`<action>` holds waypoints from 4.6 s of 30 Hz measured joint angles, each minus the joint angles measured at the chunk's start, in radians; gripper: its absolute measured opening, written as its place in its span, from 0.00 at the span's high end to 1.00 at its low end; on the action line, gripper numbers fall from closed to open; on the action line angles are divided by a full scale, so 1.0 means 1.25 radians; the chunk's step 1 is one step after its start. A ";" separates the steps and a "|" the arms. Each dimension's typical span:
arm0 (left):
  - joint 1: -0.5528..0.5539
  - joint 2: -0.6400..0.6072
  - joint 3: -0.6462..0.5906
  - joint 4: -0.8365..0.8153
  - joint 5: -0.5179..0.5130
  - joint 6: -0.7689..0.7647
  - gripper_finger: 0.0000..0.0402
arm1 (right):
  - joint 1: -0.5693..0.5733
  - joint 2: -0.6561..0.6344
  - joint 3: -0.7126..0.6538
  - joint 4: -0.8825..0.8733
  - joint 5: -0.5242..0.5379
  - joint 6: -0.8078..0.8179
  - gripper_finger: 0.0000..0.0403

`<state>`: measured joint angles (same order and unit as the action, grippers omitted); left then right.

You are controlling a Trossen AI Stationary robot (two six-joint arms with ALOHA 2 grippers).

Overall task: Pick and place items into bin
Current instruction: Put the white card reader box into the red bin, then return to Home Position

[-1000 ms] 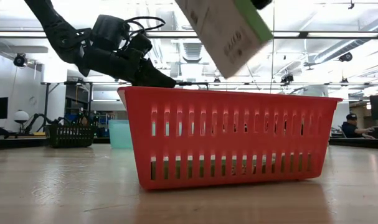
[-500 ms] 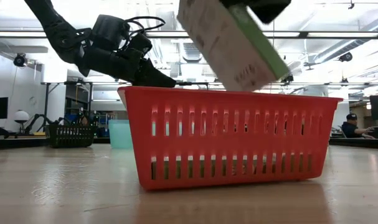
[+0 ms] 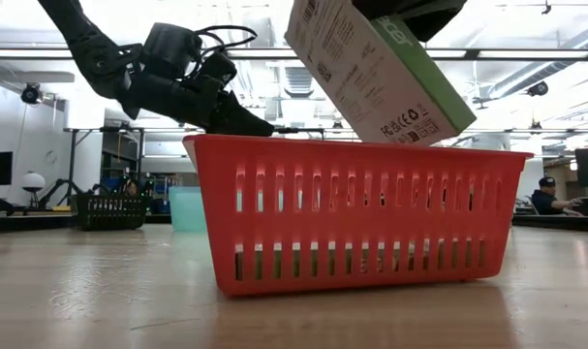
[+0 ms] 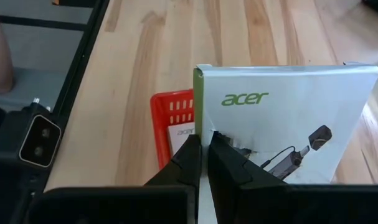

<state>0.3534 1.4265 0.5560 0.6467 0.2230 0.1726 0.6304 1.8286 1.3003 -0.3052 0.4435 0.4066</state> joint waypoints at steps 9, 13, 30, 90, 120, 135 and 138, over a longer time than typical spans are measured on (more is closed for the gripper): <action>0.000 0.000 0.000 0.000 0.000 0.000 0.47 | 0.000 0.005 -0.001 -0.007 -0.002 -0.005 0.98; 0.000 0.000 0.000 0.000 0.000 0.000 0.47 | 0.000 0.005 -0.001 -0.013 -0.002 -0.005 0.95; 0.000 0.000 0.000 -0.001 0.000 0.000 0.47 | 0.000 0.005 -0.001 -0.016 0.000 -0.021 0.74; 0.000 0.000 0.000 -0.003 0.000 -0.002 0.47 | -0.043 0.043 -0.029 -0.065 -0.132 -0.146 0.98; -0.001 0.000 0.000 0.006 0.001 -0.007 0.47 | -0.083 -0.283 -0.675 0.828 0.063 -0.369 0.98; -0.012 -0.002 -0.007 0.020 0.006 -0.013 0.47 | -0.480 -0.571 -0.930 0.965 -0.254 -0.431 0.98; -0.012 -0.013 -0.014 0.021 0.006 -0.014 0.47 | -0.479 -0.661 -0.982 0.958 -0.256 -0.424 0.98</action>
<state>0.3389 1.4100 0.5391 0.6731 0.2306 0.1555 0.0318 1.0018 0.0725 0.8922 0.1235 -0.1235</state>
